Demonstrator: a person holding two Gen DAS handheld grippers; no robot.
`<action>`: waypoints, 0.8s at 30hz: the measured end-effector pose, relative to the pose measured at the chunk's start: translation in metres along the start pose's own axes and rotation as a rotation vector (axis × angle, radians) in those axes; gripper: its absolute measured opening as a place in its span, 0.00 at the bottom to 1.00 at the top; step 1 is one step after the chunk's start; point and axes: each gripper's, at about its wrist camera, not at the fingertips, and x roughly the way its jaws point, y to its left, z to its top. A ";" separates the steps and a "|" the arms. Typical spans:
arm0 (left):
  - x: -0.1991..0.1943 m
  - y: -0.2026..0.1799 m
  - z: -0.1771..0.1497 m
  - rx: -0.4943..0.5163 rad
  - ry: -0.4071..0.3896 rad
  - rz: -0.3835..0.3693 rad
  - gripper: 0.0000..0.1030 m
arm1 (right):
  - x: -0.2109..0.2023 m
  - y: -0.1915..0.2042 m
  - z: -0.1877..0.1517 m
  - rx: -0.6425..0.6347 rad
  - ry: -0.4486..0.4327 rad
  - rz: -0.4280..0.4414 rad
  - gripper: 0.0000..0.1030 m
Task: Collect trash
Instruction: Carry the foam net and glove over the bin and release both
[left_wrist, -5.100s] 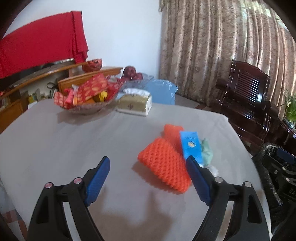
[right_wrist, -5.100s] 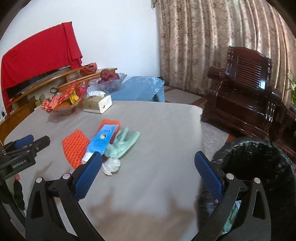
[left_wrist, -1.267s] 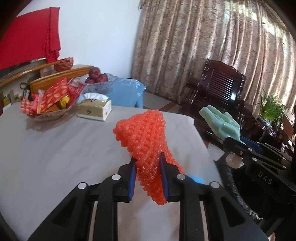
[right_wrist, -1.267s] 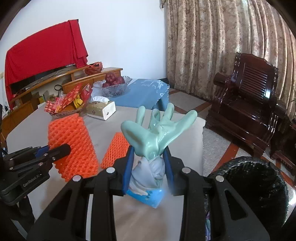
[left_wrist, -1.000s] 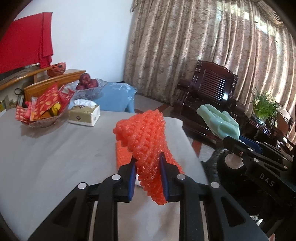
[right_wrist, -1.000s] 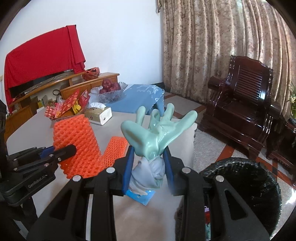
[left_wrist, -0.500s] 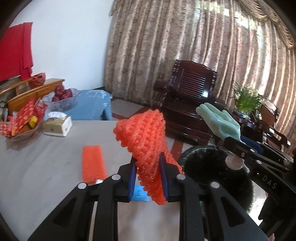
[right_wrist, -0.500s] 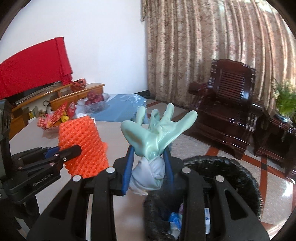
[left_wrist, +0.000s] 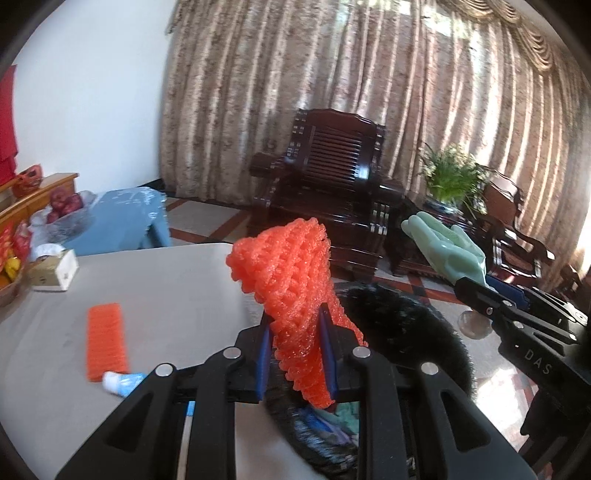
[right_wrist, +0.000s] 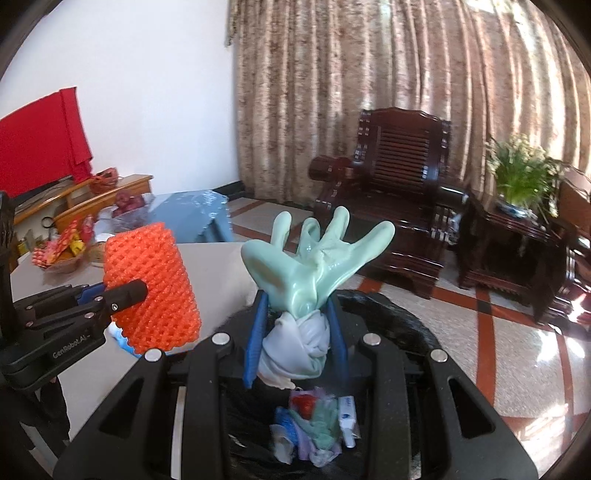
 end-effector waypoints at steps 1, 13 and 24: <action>0.005 -0.006 0.000 0.008 0.004 -0.011 0.22 | 0.001 -0.007 -0.004 0.004 0.006 -0.012 0.30; 0.059 -0.051 -0.007 0.063 0.098 -0.084 0.26 | 0.028 -0.051 -0.042 0.031 0.105 -0.087 0.31; 0.054 -0.036 -0.012 0.036 0.108 -0.066 0.68 | 0.030 -0.053 -0.052 0.041 0.082 -0.150 0.93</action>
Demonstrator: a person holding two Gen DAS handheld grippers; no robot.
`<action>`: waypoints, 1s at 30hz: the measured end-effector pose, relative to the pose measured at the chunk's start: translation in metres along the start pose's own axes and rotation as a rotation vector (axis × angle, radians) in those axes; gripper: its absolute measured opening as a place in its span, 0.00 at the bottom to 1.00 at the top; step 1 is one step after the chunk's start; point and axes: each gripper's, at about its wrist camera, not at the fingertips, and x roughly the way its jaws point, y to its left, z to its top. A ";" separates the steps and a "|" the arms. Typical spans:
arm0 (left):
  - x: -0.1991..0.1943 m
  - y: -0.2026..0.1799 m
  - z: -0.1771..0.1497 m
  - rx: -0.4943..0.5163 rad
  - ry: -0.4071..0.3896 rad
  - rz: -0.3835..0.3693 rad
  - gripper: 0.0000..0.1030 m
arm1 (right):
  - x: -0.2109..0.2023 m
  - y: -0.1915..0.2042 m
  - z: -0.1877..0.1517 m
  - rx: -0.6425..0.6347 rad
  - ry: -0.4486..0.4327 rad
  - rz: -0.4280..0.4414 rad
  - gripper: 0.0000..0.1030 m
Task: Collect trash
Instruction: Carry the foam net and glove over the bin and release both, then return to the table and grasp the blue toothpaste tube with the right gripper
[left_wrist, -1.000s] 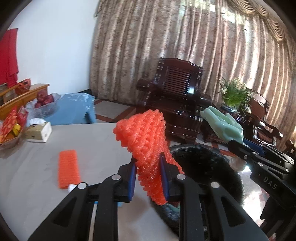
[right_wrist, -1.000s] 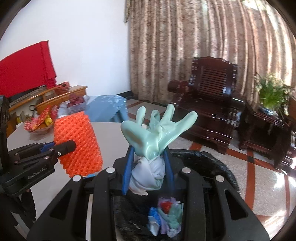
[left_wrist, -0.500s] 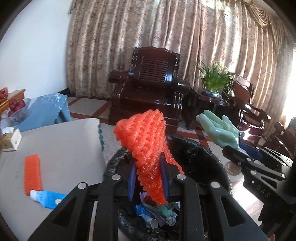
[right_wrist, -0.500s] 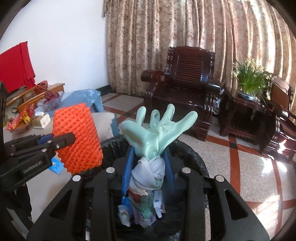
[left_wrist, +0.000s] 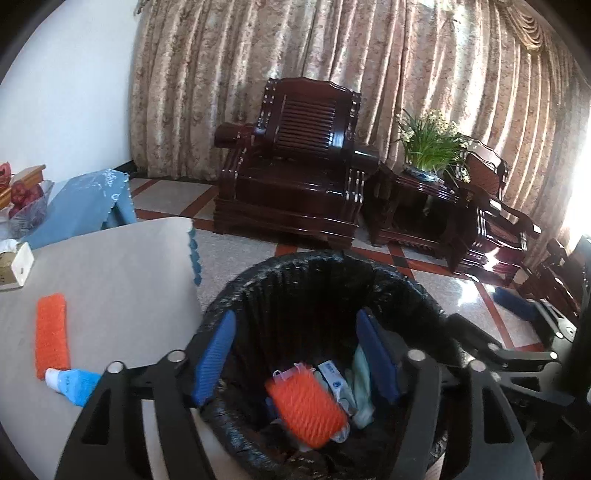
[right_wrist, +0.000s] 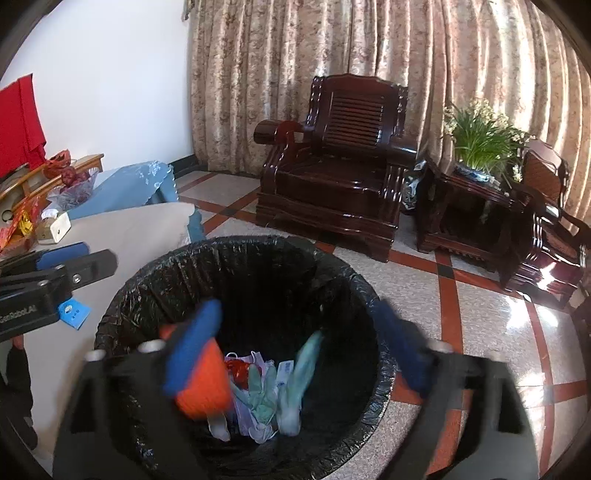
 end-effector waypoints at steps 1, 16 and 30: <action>-0.004 0.004 -0.001 -0.002 -0.006 0.011 0.71 | -0.001 0.002 0.000 -0.001 -0.005 0.010 0.94; -0.097 0.127 -0.037 -0.123 -0.080 0.297 0.83 | -0.007 0.113 0.022 -0.066 -0.023 0.242 0.95; -0.148 0.230 -0.084 -0.233 -0.073 0.518 0.83 | 0.015 0.268 0.020 -0.222 0.018 0.464 0.95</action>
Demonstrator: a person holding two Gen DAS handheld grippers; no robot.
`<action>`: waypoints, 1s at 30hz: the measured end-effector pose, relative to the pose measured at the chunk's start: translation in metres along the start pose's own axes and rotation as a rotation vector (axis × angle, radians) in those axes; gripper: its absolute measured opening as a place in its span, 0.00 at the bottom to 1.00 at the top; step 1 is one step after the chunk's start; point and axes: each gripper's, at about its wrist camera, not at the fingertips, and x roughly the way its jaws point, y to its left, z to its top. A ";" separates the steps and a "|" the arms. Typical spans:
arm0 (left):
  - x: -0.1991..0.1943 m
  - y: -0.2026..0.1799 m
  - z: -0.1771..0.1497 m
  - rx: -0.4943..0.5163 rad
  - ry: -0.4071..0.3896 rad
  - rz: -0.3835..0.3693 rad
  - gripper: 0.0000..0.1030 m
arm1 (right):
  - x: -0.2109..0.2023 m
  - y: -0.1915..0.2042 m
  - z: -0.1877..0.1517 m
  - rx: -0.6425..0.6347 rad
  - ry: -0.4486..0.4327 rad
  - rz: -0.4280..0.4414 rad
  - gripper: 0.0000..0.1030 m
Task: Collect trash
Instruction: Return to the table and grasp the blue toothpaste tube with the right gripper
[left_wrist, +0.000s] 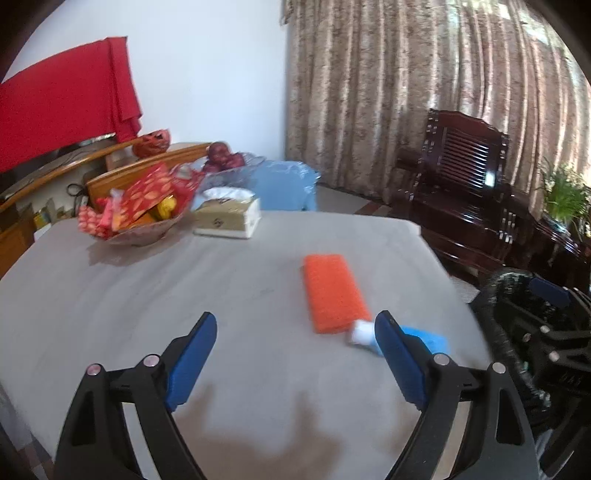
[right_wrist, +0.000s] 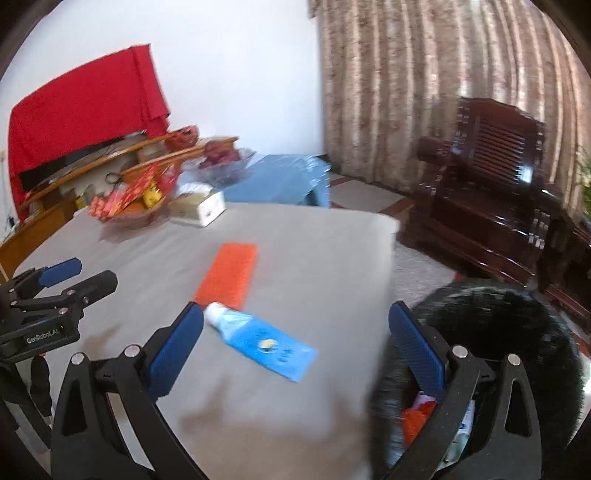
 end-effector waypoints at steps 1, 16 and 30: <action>0.002 0.008 -0.002 -0.012 0.006 0.009 0.83 | 0.005 0.006 -0.002 -0.008 0.006 0.006 0.95; 0.035 0.046 -0.014 -0.060 0.053 0.057 0.83 | 0.094 0.040 -0.020 -0.067 0.146 0.015 0.95; 0.064 0.047 -0.018 -0.077 0.092 0.063 0.83 | 0.140 0.046 -0.019 -0.121 0.295 0.079 0.65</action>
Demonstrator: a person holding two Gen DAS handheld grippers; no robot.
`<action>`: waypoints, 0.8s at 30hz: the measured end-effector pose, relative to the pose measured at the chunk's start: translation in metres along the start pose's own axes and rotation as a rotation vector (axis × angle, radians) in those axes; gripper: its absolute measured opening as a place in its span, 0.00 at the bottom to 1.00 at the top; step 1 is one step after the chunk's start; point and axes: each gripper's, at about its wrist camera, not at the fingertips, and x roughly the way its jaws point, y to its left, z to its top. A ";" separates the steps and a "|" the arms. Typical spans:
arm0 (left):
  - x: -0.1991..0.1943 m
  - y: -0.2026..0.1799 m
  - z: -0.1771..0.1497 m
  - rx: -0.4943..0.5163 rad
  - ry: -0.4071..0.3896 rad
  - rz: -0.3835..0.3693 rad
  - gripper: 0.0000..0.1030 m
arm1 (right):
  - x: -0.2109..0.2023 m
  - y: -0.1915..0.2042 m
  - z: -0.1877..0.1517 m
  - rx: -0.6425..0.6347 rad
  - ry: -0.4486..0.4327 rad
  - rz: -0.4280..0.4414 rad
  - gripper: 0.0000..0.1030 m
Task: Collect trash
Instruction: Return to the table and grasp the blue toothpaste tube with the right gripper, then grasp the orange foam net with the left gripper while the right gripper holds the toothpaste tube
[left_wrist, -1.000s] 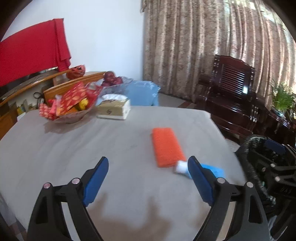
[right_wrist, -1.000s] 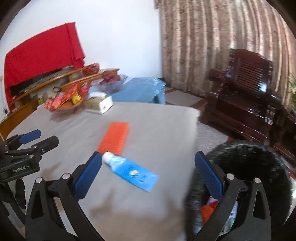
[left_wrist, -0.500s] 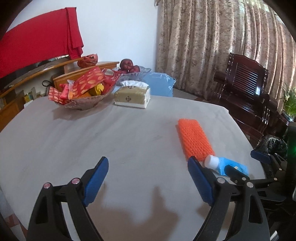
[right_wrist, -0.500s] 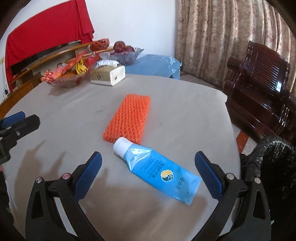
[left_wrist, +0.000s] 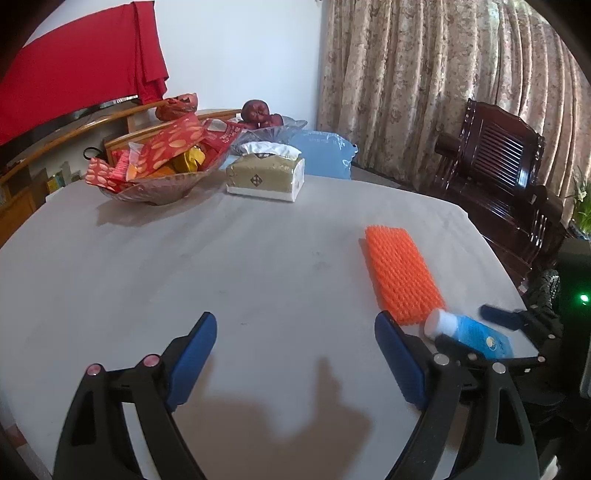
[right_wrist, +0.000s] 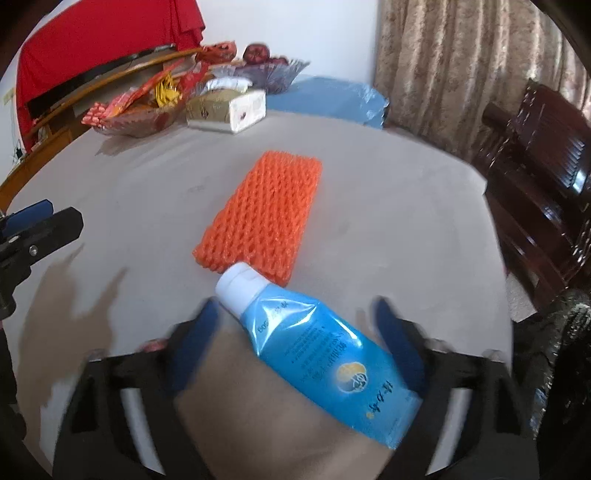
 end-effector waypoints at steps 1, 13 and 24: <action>0.001 -0.001 0.000 -0.001 0.002 -0.001 0.83 | 0.001 -0.004 0.001 0.022 0.004 -0.006 0.65; 0.010 -0.014 -0.002 0.003 0.025 -0.018 0.83 | -0.001 -0.056 0.008 0.188 -0.042 -0.110 0.68; 0.018 -0.024 -0.001 0.005 0.034 -0.031 0.83 | 0.014 -0.061 0.018 0.139 -0.003 -0.061 0.44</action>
